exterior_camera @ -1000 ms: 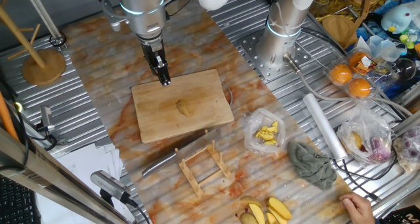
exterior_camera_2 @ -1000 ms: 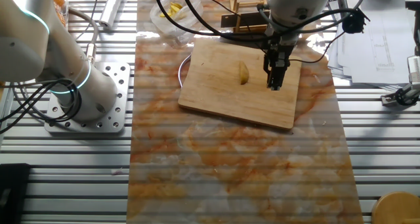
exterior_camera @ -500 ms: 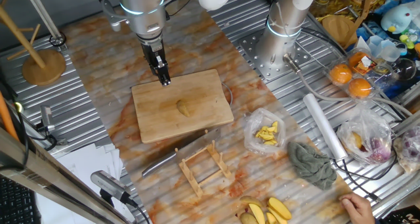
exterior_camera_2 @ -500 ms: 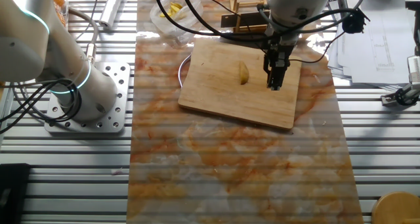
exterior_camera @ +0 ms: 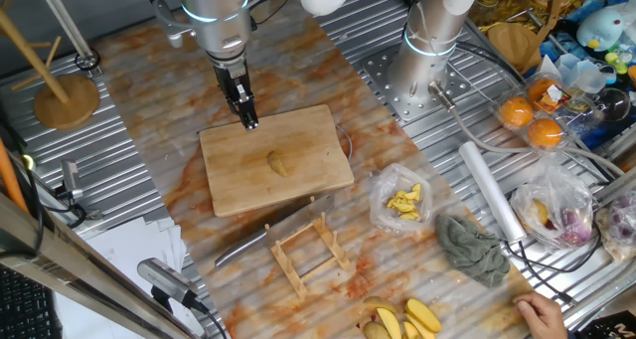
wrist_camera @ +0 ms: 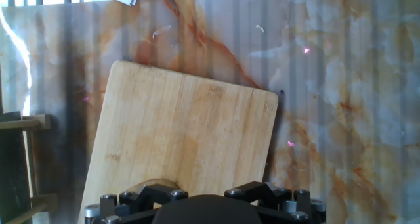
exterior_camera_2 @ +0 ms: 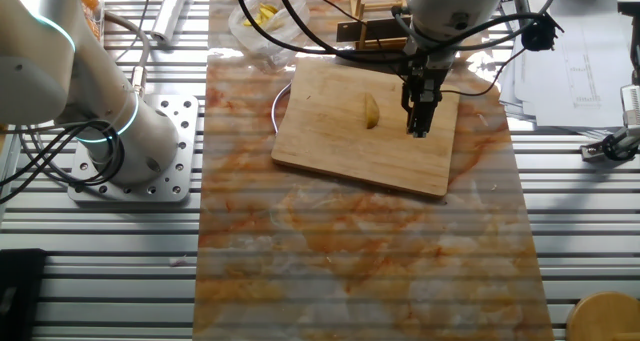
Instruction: Chop the potatoes
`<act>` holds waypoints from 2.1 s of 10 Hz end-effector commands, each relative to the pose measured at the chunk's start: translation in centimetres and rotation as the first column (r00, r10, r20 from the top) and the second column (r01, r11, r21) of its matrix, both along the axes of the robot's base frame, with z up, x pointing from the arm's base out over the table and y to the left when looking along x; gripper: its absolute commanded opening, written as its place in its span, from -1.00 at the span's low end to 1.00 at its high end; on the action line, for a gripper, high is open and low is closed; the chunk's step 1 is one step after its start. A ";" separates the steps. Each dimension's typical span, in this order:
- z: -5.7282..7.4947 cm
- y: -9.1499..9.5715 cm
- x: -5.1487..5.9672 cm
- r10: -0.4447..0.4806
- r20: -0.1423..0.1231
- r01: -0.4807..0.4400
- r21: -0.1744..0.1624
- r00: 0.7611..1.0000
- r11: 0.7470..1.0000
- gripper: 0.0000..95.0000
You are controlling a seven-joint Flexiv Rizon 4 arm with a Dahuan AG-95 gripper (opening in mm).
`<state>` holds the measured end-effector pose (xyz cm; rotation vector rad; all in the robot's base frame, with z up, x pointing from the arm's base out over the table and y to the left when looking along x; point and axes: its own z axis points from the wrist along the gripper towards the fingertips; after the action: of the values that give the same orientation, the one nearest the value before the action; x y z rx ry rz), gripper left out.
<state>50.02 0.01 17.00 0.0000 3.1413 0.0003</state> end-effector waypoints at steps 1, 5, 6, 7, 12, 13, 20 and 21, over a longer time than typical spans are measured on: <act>0.0 0.0 0.0 -0.031 -0.035 0.031 -0.007 0.999 1.000 -1.00; -0.2 0.3 0.0 -0.035 -0.043 0.035 -0.012 0.998 0.999 -1.00; -0.2 0.3 0.0 -0.035 -0.044 0.035 -0.013 0.998 0.999 -1.00; -0.2 0.3 0.0 -0.035 -0.047 0.035 -0.012 0.998 0.999 -1.00; -0.3 0.5 0.1 -0.006 -0.061 0.005 -0.007 0.998 1.000 -1.00; -0.5 1.1 0.3 -0.012 -0.061 0.012 -0.008 0.998 1.000 -1.00; -1.4 9.8 3.2 -0.016 -0.049 0.016 0.001 0.999 1.000 -1.00; -1.5 10.2 3.2 0.001 -0.030 0.000 0.015 1.000 1.000 -1.00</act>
<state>53.25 10.16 15.53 0.0007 3.1816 0.0140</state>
